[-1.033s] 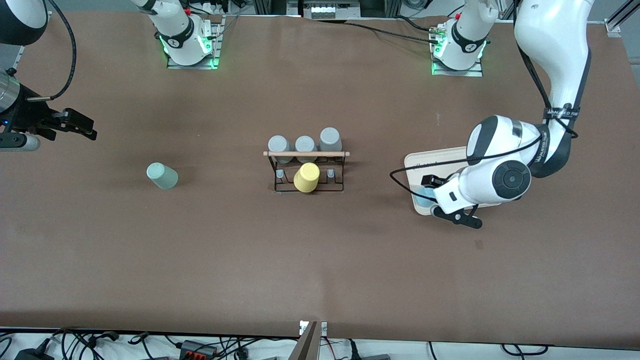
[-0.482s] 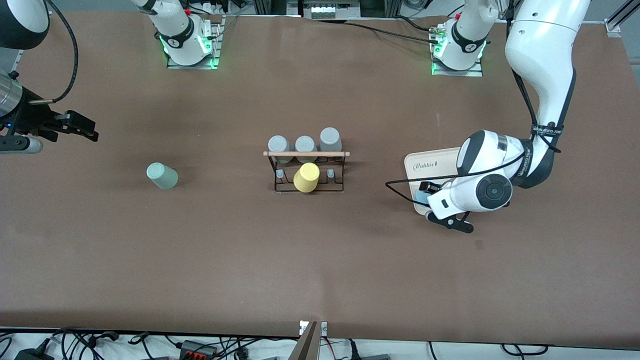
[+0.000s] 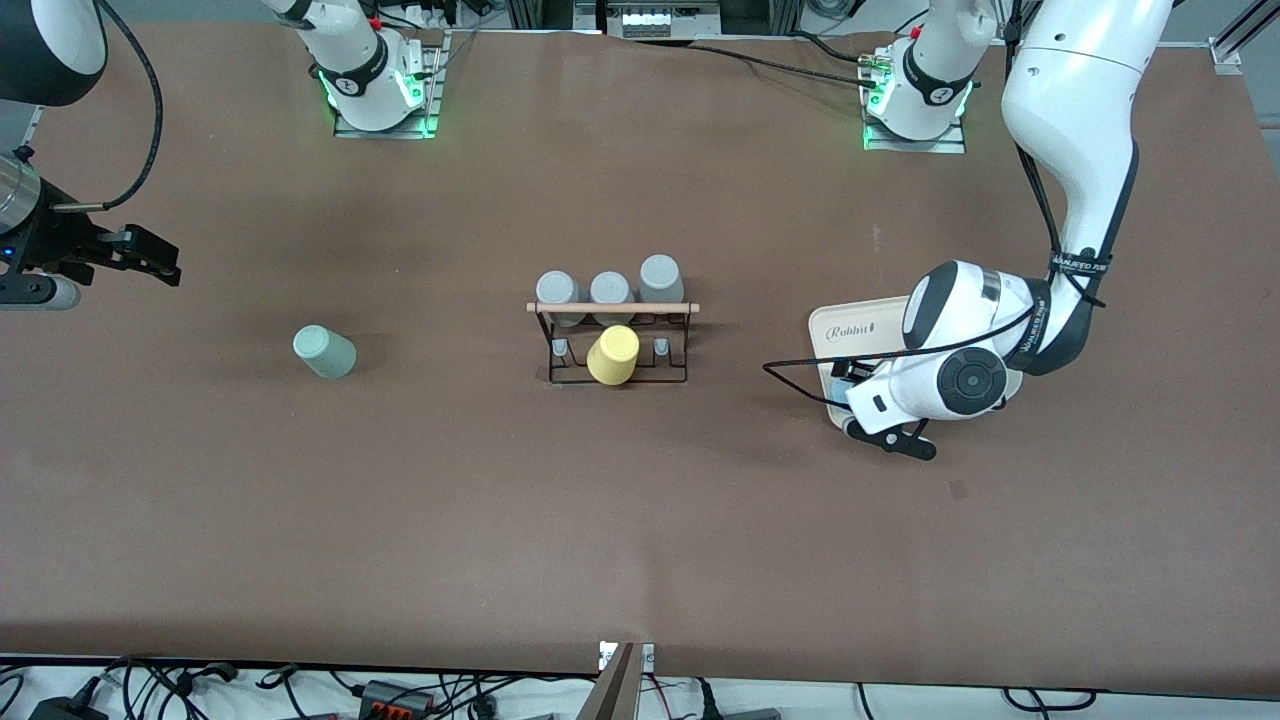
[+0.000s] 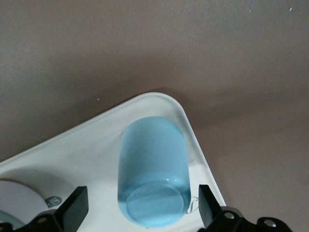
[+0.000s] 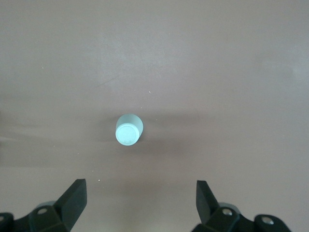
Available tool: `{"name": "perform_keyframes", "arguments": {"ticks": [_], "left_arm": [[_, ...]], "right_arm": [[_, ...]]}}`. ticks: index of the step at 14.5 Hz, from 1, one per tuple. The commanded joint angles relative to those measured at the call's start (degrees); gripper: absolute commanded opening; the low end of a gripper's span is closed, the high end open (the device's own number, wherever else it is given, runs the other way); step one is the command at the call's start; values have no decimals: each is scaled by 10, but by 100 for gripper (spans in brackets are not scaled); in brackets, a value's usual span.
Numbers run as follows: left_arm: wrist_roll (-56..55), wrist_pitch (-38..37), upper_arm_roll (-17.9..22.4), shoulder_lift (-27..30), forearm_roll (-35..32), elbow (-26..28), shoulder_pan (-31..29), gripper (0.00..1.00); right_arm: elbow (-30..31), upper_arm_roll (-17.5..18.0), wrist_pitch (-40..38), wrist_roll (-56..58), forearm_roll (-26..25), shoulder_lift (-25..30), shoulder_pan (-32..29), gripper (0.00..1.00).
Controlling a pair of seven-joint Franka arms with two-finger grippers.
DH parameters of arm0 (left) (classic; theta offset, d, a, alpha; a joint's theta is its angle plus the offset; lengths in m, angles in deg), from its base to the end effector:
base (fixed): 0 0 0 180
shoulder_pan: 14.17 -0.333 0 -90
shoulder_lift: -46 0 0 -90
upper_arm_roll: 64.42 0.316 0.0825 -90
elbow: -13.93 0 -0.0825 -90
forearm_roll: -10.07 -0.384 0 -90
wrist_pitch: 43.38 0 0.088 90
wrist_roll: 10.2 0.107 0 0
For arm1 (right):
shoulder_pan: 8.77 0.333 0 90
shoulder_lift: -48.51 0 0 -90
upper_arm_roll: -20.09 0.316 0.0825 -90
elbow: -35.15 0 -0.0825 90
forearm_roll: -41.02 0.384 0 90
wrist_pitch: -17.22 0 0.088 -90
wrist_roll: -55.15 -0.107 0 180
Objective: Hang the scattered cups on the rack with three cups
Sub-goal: 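Grasp the light blue cup with the left gripper and lift it, then carry the light blue cup with the left gripper to the rack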
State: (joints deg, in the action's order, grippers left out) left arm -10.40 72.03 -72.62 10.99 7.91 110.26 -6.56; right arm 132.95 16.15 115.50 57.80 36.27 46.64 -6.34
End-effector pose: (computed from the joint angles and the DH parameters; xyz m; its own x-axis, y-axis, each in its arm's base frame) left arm 0.6257 -0.1665 0.2291 0.9242 -0.2721 -0.2680 -0.2680 -0.9620 0.0525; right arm 0.5702 -0.0222 0.5542 0.9991 0.0316 -0.0285 0.0339 -0.9960 0.0826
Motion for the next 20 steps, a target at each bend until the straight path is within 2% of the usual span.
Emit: {"name": "perform_keyframes", "arguments": {"ticks": [1,3,4,5,11,14,16,19,20], "left_arm": [[-19,22,-1,6,-12,22,14,100],[-26,22,-1,6,-12,22,14,100],[-26,22,-1,6,-12,23,14,96],[-26,22,-1,6,-12,22,14,81],[-19,18,0,13,-13,18,14,22],[-21,10,-1,32,-14,2,26,5],[-25,-38,-9,50,-10,-38,40,1],[-30,-161,-26,48,0,-179,52,1],[-31,-181,-28,46,19,-205,56,1]], "right_arm": [[-12,4,-1,5,-6,-5,0,100],[-12,4,-2,6,-5,-4,0,100],[-12,4,-1,5,-4,-4,0,100],[-12,4,-1,6,-2,-4,0,100],[-15,4,-3,8,9,-3,6,100],[-21,4,-2,8,9,-4,7,100],[-23,4,-2,8,9,-4,7,100],[-23,4,-1,8,8,-4,7,100],[-23,4,-1,8,8,-4,7,100]]}}
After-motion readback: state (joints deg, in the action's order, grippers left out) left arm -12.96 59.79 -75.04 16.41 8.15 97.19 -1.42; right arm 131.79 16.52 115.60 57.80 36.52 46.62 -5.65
